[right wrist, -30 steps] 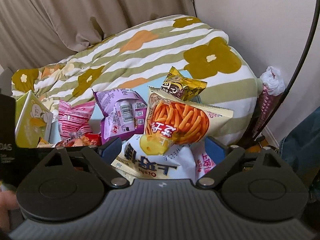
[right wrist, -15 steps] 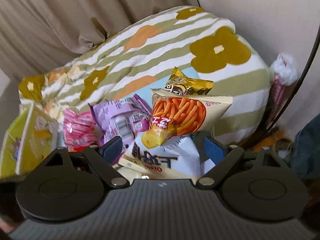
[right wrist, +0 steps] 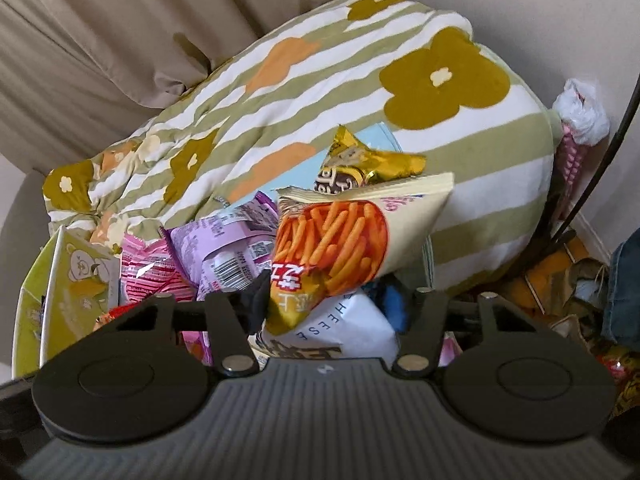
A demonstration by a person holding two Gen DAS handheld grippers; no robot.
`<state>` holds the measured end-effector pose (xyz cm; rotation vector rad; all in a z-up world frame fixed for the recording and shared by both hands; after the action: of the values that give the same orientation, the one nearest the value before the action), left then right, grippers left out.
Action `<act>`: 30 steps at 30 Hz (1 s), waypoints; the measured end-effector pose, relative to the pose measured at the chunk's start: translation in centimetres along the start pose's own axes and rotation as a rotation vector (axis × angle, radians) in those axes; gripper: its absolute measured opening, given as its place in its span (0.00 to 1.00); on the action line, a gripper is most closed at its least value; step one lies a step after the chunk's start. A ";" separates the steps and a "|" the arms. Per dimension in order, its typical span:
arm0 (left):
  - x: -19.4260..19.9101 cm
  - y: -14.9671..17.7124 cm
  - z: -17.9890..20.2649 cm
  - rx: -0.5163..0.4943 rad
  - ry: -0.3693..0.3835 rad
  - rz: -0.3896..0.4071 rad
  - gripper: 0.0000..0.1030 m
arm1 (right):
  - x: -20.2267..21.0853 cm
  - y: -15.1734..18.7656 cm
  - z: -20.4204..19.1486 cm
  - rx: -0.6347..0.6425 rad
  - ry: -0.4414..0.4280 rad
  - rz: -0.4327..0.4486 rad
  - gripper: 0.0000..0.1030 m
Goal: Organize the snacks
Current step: 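Grasp the red snack bag with the left tool while the right tool grasps the orange fries bag, then carry both bags into the box and open both tools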
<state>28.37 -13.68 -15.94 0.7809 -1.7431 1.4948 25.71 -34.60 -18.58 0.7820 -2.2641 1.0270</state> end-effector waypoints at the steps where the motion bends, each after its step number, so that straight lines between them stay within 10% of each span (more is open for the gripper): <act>1: 0.3 -0.1 0.0 0.001 0.003 0.008 0.57 | 0.3 -0.1 -0.1 0.007 -0.002 0.007 0.66; 15: 8.6 -3.5 -4.6 0.110 0.003 0.183 0.57 | 6.0 -2.2 -7.5 0.203 -0.086 0.097 0.66; 30: 13.6 -3.4 -22.5 0.216 -0.151 0.288 0.57 | 4.7 2.3 -26.8 0.334 -0.374 0.029 0.66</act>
<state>26.16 8.00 -0.87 0.7932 -1.8883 1.8834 26.86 -13.51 -1.28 1.1660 -2.4449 1.3922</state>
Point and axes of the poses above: each gripper's, at about its wrist camera, not at the fingertips, and x roughly against the way its jaws point, z to its right, y to its underside, the point moved 8 cm from there along -x, roughly the way its jaws point, and after that the axes turned 12 degrees about -y, right-handed, at the moved point
